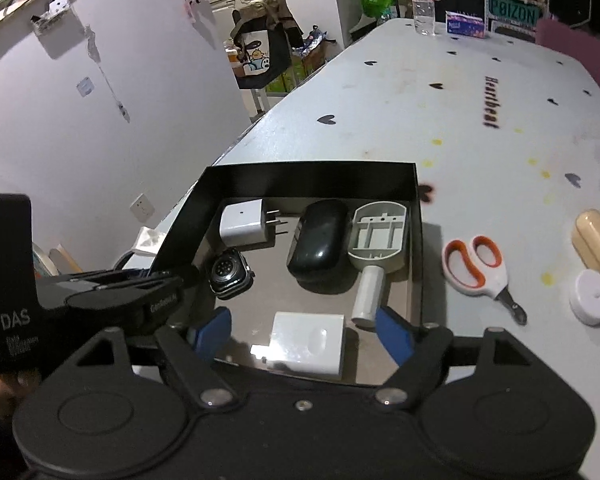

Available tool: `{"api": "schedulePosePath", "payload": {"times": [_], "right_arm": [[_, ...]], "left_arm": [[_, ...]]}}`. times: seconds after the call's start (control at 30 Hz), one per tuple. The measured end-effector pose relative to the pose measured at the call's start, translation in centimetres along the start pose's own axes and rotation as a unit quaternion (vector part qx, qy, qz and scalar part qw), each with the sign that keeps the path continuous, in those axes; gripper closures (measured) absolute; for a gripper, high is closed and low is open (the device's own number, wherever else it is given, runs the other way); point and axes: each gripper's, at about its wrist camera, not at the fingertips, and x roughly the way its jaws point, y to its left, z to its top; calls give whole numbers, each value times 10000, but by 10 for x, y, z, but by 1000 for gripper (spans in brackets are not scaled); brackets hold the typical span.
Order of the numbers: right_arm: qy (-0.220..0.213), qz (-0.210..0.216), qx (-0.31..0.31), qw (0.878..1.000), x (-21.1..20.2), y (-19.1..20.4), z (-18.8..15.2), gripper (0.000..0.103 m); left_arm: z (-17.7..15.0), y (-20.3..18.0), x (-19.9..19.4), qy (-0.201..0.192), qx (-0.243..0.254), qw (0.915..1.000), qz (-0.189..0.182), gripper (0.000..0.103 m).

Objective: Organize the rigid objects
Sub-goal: 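Carry the white charger into the box and release it beside the white holder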

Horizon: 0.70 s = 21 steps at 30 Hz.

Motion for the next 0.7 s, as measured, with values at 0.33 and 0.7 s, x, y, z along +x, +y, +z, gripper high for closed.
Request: {"api": "schedulePosePath", "payload": {"times": [0.33,0.7], "right_arm": [[217,13,-1180,9928,31,21,3,73],[859,612,-1540,9824,49,26,9,103]], "left_arm": [[1,2,-1,11,-63,10000,-47,95],[1,3,-1,11,-67,10000,-49,95]]}}
